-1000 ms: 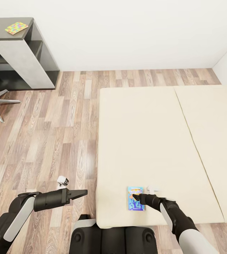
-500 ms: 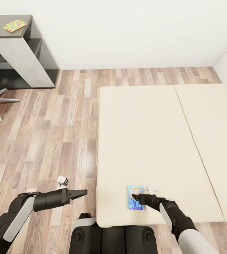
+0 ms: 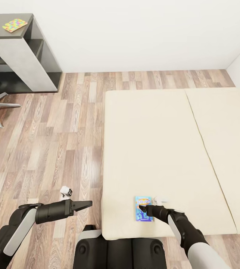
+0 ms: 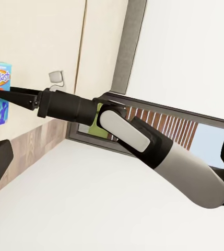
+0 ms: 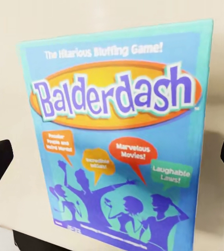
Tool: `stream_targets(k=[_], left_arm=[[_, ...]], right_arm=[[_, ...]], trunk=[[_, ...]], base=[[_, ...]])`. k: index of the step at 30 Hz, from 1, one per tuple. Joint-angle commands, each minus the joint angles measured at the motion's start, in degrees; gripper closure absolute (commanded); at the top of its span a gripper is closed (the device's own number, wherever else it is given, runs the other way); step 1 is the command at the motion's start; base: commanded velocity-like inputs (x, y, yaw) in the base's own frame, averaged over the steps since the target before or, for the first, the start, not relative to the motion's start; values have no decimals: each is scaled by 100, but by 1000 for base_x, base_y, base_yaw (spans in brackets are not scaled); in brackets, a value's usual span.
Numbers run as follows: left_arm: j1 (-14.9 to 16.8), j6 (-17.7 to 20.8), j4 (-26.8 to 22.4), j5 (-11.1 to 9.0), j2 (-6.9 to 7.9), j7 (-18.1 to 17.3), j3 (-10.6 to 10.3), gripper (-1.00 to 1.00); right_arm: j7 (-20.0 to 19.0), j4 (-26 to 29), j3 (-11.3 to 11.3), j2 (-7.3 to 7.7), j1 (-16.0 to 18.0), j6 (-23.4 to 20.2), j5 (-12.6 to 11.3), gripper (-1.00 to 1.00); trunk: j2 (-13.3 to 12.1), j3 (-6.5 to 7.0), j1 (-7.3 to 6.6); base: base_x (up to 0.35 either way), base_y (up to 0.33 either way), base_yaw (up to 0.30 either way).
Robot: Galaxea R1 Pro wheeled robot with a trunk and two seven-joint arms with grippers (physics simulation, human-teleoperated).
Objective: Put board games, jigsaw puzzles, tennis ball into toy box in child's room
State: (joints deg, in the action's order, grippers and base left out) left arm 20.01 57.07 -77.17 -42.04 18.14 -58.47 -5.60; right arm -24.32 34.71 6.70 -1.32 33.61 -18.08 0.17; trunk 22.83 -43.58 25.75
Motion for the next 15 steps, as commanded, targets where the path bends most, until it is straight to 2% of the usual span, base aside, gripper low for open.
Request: stream_targets(k=[1, 15], left_arm=[[3, 24, 0, -14, 4, -7, -6, -100], [3, 24, 0, -14, -3, -5, -12, -100]], right_arm=[[-40, 8, 46, 12, 1, -48, -2, -100], [-45, -1, 57, 44, 2, -31, -1, -100]], trunk=[[9, -6, 3], [9, -22, 3]], base=[[0, 0, 0], [0, 0, 0]])
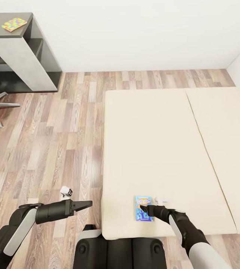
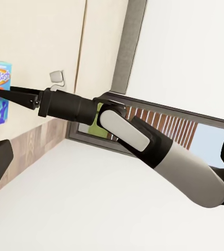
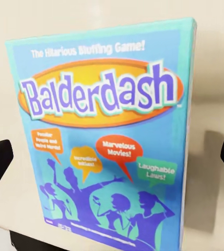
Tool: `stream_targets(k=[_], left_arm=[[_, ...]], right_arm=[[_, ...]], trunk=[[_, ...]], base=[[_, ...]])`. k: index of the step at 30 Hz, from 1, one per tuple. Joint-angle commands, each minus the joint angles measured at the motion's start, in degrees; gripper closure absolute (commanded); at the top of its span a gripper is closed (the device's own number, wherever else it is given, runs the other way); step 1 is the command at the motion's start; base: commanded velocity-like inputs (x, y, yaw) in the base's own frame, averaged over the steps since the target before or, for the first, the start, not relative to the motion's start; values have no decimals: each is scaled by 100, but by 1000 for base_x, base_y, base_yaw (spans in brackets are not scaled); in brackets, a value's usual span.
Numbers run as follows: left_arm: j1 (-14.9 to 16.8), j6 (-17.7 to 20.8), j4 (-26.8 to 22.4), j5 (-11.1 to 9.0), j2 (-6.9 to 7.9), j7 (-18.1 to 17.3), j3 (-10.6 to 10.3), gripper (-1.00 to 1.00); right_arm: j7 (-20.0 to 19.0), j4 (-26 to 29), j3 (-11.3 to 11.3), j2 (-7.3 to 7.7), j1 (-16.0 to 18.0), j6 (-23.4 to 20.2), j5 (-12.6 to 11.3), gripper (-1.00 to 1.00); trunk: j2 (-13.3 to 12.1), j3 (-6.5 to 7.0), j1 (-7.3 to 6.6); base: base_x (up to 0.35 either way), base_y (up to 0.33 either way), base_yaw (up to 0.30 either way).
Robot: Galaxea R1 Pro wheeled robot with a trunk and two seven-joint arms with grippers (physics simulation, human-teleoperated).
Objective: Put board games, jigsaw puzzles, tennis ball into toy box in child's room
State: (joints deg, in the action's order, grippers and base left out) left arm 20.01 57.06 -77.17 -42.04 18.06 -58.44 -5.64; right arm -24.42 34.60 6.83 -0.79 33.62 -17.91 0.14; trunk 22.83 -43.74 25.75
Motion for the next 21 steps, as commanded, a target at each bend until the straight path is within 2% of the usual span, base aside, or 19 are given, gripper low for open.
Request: stream_targets(k=[1, 9, 21], left_arm=[[3, 26, 0, -15, 5, -7, -7, -100], [3, 24, 0, -15, 10, -9, -8, -100], [3, 24, 0, -15, 11, -9, -8, -100]], right_arm=[[-36, 8, 44, -8, 2, -46, 2, -100], [-37, 9, 38, -30, 0, -24, 3, -100], [-36, 11, 37, -69, -2, -12, 3, -100]], trunk=[[9, -12, 3], [9, -71, 3], [9, -85, 3]], base=[[0, 0, 0], [0, 0, 0], [0, 0, 0]])
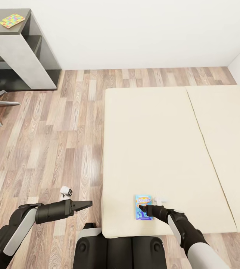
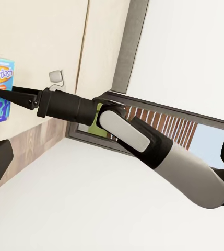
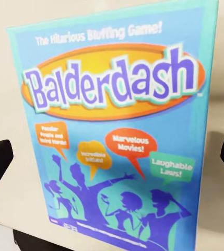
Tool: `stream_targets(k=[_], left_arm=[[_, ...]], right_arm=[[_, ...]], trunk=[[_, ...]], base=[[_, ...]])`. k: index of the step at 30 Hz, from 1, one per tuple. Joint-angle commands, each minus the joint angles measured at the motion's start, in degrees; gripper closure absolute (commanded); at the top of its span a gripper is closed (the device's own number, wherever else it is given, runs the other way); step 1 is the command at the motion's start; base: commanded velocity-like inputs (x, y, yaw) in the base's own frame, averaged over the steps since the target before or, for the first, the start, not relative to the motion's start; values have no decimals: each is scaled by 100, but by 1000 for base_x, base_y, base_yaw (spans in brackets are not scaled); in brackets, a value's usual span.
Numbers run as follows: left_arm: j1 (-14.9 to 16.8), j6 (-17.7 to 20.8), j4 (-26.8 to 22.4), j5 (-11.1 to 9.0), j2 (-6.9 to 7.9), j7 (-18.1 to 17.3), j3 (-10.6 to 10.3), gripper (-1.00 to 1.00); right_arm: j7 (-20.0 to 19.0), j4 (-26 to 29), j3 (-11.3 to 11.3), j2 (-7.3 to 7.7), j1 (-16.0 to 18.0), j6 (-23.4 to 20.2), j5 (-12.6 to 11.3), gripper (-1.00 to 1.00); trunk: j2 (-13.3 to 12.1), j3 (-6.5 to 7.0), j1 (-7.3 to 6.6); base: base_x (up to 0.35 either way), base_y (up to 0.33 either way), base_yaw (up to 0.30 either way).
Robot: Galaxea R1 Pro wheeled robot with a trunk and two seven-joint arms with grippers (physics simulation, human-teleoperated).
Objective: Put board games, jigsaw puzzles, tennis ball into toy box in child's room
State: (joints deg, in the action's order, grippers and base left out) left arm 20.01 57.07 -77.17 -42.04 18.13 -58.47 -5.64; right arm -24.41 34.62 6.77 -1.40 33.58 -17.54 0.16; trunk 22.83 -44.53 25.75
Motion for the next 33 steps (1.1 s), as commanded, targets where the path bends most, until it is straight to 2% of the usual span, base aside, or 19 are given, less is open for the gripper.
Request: stream_targets(k=[1, 7, 20, 33], left_arm=[[3, 24, 0, -14, 5, -7, -7, -100], [1, 24, 0, -14, 2, -7, -7, -100], [2, 24, 0, -14, -2, -7, -11, -100], [3, 24, 0, -14, -2, -7, -8, -100]], right_arm=[[-37, 9, 44, -10, 1, -48, 0, -100], [-44, 8, 38, -39, 0, -46, -5, -100], [-55, 7, 29, -223, -1, -40, -7, -100], [-53, 6, 27, -299, 1, -32, 1, -100]], trunk=[[9, -6, 3], [9, -7, 3], [9, -7, 3], [9, -7, 3]], base=[[0, 0, 0], [0, 0, 0], [0, 0, 0], [0, 0, 0]])
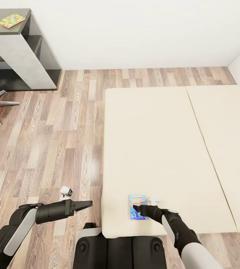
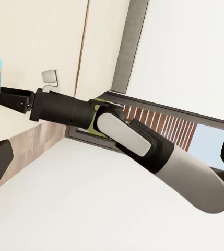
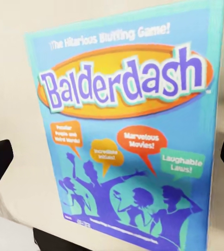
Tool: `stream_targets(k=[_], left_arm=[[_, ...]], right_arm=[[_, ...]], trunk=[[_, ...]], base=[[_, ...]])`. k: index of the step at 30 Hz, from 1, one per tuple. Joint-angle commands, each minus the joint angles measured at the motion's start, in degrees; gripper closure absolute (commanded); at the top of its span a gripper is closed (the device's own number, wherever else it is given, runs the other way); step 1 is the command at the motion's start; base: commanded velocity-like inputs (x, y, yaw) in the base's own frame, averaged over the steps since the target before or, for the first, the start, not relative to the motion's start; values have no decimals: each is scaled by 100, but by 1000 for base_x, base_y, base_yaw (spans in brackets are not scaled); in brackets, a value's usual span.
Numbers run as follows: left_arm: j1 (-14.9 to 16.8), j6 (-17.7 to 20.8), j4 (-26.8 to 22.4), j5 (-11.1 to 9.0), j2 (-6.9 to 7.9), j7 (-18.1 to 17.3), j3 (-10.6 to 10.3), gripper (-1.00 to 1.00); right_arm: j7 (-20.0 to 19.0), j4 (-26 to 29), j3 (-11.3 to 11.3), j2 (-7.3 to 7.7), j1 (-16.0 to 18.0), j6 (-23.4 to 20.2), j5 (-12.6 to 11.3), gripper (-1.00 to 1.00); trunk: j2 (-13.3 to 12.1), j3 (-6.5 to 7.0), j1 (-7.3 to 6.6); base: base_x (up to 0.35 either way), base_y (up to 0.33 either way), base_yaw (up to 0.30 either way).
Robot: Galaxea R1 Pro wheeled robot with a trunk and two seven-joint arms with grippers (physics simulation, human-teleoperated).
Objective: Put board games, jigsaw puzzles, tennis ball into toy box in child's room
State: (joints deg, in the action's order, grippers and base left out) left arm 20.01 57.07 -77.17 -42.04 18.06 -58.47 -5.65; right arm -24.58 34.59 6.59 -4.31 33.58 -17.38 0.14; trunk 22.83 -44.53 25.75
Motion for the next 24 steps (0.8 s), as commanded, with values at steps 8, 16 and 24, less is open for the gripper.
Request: stream_targets(k=[8, 16, 24], left_arm=[[3, 24, 0, -14, 5, -4, -11, -100], [2, 24, 0, -10, 1, 1, -15, -100], [2, 24, 0, -7, 4, -6, -15, -100]], right_arm=[[-31, 12, -26, -294, 3, 35, 14, -100], [-38, 12, -180, -296, 4, 102, -1, -100], [-38, 12, -192, -290, 7, 111, -5, -100]], trunk=[[9, -8, 3], [9, -13, 3], [9, -14, 3]], base=[[0, 0, 0], [0, 0, 0], [0, 0, 0]])
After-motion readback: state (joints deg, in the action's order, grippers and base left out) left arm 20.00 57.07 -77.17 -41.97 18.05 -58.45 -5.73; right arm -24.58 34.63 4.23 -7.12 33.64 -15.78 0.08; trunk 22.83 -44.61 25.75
